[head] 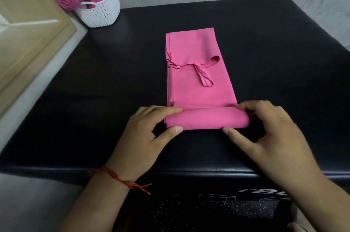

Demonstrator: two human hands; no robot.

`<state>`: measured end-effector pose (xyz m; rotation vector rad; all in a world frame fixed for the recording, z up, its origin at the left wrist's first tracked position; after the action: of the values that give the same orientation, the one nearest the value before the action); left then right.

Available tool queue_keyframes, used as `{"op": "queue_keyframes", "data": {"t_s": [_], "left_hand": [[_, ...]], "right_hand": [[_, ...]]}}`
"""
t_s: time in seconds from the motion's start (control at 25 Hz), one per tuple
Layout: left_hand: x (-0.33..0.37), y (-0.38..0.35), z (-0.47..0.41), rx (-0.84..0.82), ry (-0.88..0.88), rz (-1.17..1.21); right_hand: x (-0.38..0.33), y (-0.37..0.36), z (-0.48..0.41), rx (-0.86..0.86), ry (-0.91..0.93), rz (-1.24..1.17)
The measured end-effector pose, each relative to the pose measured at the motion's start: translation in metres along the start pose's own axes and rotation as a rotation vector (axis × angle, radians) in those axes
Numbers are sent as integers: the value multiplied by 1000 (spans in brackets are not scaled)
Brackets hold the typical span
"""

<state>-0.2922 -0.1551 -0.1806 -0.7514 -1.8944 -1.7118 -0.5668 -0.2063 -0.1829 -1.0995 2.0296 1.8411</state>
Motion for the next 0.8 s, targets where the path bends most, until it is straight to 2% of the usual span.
{"op": "queue_keyframes", "data": {"t_s": [0.2, 0.44, 0.6, 0.8], "left_hand": [[-1, 0, -1, 27, 76, 133], [10, 4, 1, -34, 0, 241], [11, 1, 1, -55, -18, 169], [15, -2, 6, 98, -185, 9]], "right_hand": [[8, 0, -5, -55, -15, -49], [11, 2, -4, -64, -12, -121], [13, -3, -7, -61, 20, -91], [14, -6, -14, -55, -16, -55]]}}
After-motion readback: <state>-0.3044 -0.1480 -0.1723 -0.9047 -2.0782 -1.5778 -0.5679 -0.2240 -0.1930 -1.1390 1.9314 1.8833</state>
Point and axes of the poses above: each hand's wrist, its own z-axis away from the middle knuckle, its own y-axis out of the back of the hand, x = y × z, the point moved 2 cm from there along -z, towards the middle knuckle, and after that the axes turned 8 degrees about -x, right-handed, at the moved point
